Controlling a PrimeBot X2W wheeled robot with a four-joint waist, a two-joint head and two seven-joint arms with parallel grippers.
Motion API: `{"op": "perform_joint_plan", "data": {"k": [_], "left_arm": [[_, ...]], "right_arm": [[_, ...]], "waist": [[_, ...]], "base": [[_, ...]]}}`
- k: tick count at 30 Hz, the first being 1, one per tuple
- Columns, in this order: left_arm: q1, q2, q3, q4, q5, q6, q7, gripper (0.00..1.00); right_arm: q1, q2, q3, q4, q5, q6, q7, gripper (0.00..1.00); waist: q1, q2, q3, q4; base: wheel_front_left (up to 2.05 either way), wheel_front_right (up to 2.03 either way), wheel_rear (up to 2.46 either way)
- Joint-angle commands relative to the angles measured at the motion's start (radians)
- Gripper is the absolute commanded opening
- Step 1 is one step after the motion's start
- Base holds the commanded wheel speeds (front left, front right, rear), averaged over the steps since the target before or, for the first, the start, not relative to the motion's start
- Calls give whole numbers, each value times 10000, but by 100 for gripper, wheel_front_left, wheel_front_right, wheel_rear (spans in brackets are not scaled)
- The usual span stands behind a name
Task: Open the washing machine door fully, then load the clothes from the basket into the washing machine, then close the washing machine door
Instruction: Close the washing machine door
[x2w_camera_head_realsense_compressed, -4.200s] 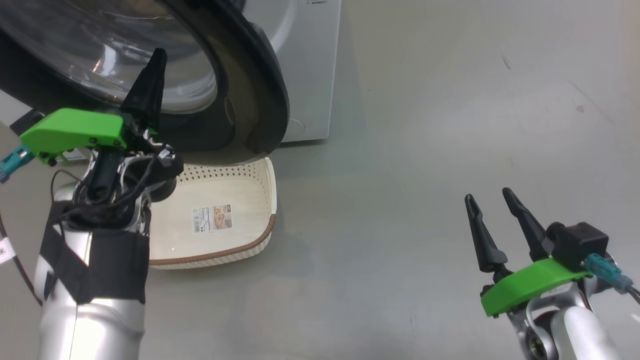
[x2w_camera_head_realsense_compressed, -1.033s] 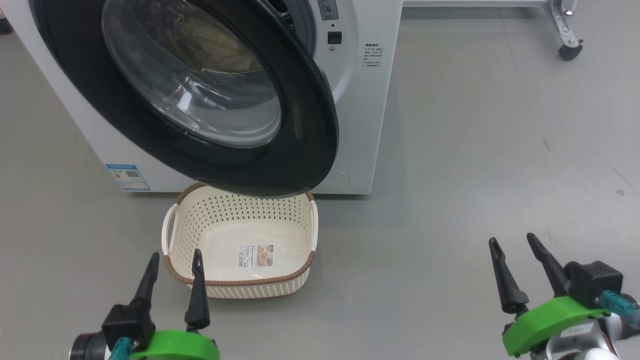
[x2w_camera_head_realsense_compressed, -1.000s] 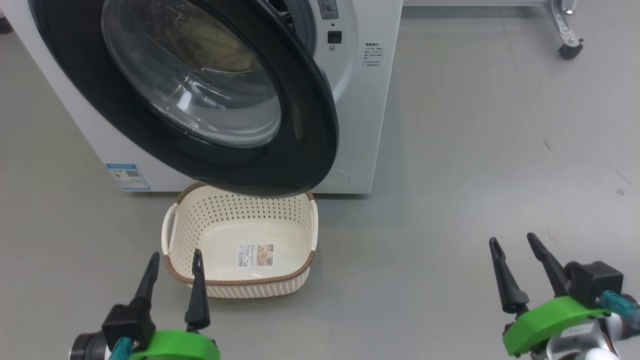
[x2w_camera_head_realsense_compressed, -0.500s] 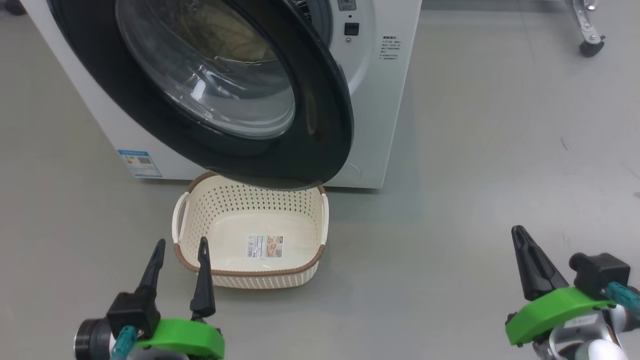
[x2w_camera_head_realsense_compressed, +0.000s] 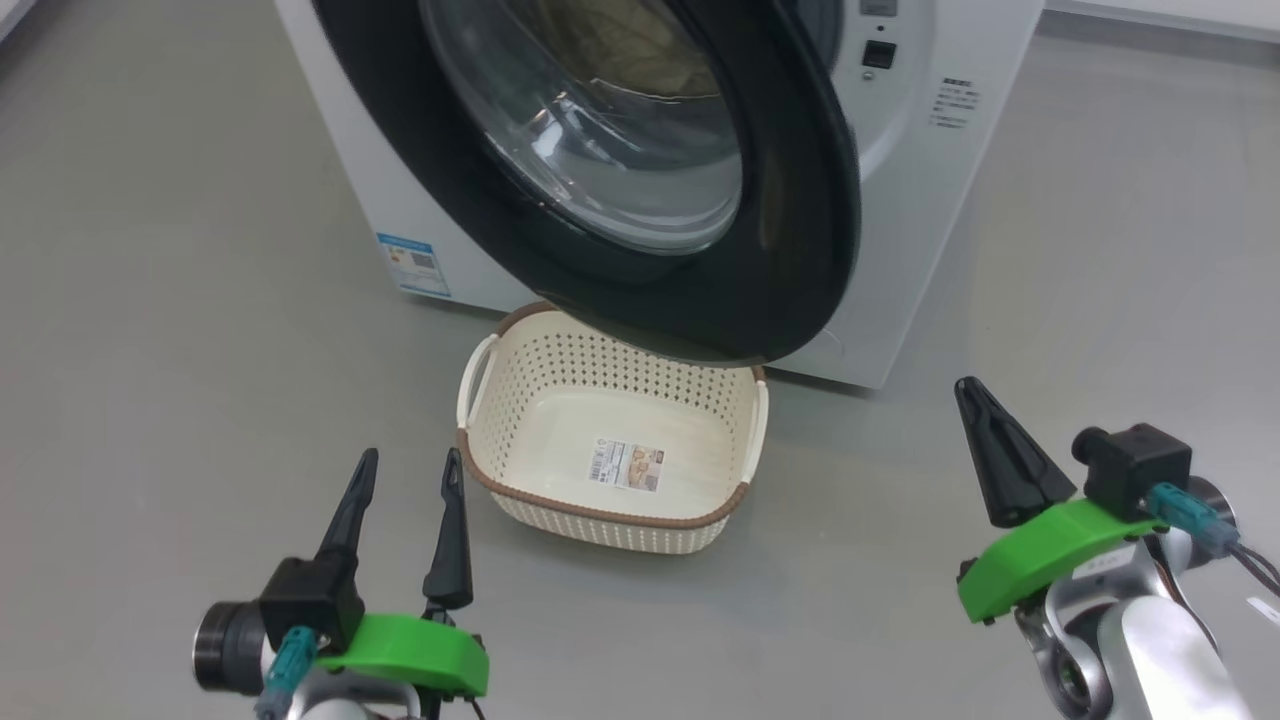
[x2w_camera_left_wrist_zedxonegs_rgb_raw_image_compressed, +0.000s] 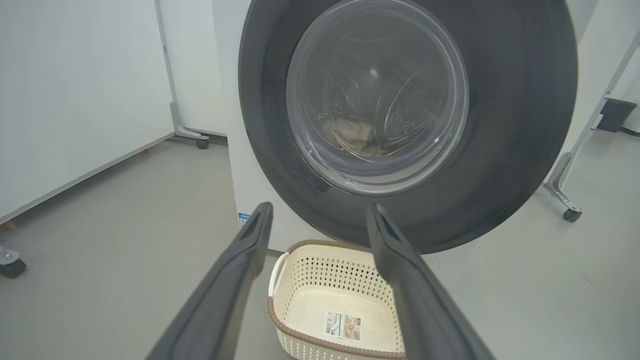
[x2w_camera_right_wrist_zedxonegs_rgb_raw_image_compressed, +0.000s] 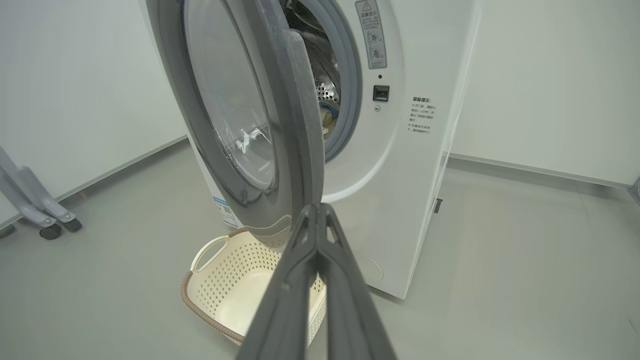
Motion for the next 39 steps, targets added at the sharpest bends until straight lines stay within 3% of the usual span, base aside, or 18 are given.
{"op": "perform_joint_plan", "data": {"k": [1,17,39], "left_arm": [[-561,9,272,-192,112,-55,-132,100],[-790,-436,-101,163,311,-447,-199,100],[-1059,-1051,40,66,728,-847,-207,100]], "right_arm": [[-733,-221,337,-104,42,-29,-32,0],[-2888,-663,653,2601,273,-29,-484,0],[-4915,-1177,-243,5150,97,-29,-1211,0]], "waist": [[-1,0,78,679],[-1,0,-59,2478],[-1,0,621,3195]], "base": [[0,0,0],[0,0,0],[0,0,0]]}}
